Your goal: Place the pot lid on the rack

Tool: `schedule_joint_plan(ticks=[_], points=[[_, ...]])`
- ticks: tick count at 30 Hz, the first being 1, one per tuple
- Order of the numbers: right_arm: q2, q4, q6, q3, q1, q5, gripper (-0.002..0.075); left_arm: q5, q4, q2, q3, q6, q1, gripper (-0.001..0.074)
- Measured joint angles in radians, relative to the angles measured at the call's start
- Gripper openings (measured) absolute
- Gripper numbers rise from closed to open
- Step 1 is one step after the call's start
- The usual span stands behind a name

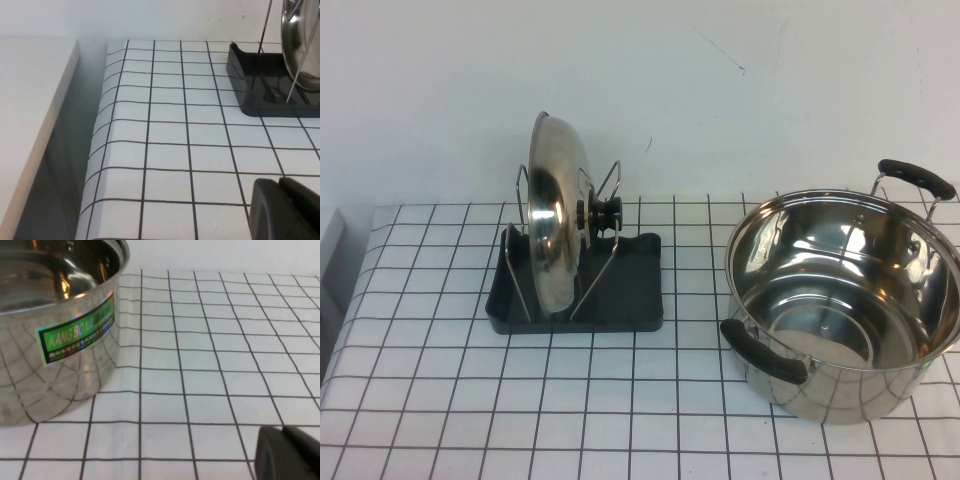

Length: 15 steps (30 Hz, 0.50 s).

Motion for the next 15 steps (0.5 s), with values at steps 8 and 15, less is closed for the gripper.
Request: schedule_joint_plan(ticks=[8, 15], points=[[0.0, -0.015, 0.048, 0.0, 0.0, 0.0, -0.0002, 0.0, 0.0, 0.0, 0.0, 0.0, 0.0, -0.0002], [0.0, -0.017, 0.038, 0.0, 0.029, 0.0, -0.0002, 0.0, 0.0, 0.0, 0.0, 0.0, 0.0, -0.0002]])
